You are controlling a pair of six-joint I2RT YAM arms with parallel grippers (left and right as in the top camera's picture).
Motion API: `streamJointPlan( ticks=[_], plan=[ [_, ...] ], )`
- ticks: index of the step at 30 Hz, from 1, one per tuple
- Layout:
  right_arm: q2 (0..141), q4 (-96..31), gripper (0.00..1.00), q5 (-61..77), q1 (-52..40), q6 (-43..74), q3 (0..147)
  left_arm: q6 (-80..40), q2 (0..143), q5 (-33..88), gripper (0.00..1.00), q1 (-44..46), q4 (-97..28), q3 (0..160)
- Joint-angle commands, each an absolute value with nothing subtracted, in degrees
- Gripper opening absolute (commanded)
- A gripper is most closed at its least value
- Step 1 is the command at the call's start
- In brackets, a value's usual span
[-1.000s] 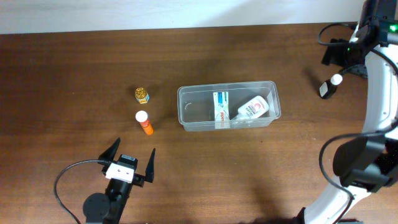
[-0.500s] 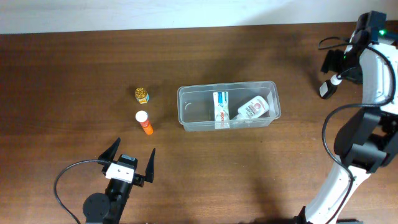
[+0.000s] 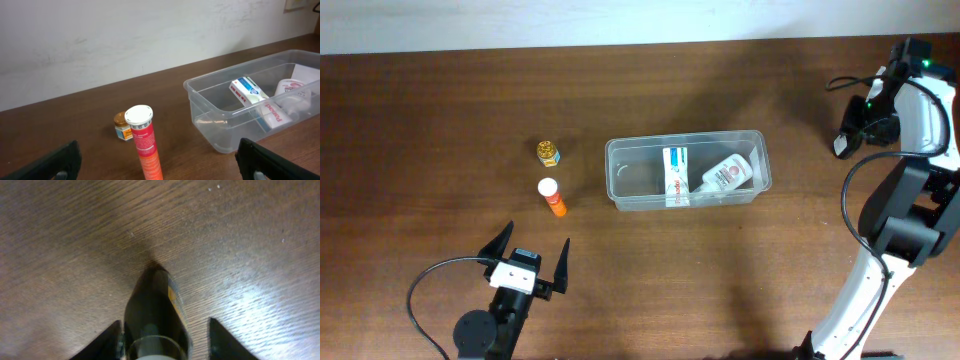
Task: Pack container
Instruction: 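Move the right gripper to the dark brown bottle and grasp it, then carry the brown bottle into the container and release it upright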
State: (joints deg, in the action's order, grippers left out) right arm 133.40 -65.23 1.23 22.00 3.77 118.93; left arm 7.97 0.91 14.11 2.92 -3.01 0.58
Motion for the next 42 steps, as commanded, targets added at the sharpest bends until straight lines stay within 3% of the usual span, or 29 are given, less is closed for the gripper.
streamJointPlan(
  ticks=[1, 14, 24, 32, 36, 42],
  plan=[
    [133.91, -65.12, 0.41, 1.96, 22.26, 3.44, 118.54, 8.69, 0.78, 13.72, 0.99, 2.61, -3.49, 0.51],
    [133.64, -66.67, 0.23, 2.79, 22.26, 3.9, 119.59, 8.69, 0.78, 13.72, 0.99, 2.61, -3.49, 0.51],
    [132.31, -74.35, 0.23, 5.74, 22.15, 3.9, 127.7, 8.69, 0.78, 13.69, 0.99, 2.61, -3.49, 0.51],
    [131.92, -88.79, 0.22, 10.61, 21.58, 3.79, 139.31, 8.69, 0.78, 13.72, 0.99, 2.61, -3.49, 0.51],
    [131.74, -96.75, 0.23, 10.57, 19.68, 3.38, 145.86, 8.69, 0.78, 13.72, 0.99, 2.61, -3.49, 0.51],
    [127.33, -97.34, 0.22, 10.59, 13.93, 3.42, 147.44, 8.69, 0.78, 13.72, 0.99, 2.61, -3.49, 0.51]
  ],
)
